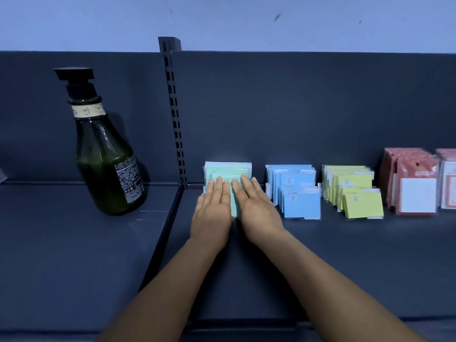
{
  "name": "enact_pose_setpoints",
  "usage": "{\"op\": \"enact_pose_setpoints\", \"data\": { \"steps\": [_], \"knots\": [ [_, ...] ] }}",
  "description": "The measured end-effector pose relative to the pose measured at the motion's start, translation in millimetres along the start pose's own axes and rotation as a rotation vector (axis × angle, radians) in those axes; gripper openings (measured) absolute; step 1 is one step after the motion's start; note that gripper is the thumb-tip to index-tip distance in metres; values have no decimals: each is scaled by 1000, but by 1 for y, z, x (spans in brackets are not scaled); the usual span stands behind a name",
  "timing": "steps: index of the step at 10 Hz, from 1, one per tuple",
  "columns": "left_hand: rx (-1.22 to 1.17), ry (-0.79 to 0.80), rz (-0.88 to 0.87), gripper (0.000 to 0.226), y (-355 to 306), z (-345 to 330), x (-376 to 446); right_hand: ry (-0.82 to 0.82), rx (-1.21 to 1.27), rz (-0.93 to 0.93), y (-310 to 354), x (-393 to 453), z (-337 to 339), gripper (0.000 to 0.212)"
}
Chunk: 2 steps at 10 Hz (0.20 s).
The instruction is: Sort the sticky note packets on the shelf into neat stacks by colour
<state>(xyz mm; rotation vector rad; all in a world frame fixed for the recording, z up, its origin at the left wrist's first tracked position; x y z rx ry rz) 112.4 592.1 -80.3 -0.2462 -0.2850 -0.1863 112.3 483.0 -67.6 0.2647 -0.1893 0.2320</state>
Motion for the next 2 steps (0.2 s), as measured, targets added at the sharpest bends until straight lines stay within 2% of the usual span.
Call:
{"op": "enact_pose_setpoints", "data": {
  "steps": [2],
  "knots": [
    [26, 80, -37, 85, -9, 16, -3, -7, -34, -52, -4, -10, 12, 78]
  ]
}}
Point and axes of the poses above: each hand's wrist, its own x-axis towards the middle knuckle, its own z-axis out of the back of the hand, y = z × x, the point moved 2 cm from there along x, towards the middle knuckle, and after that the axes turned 1 degree about z, right-handed, at the moved point
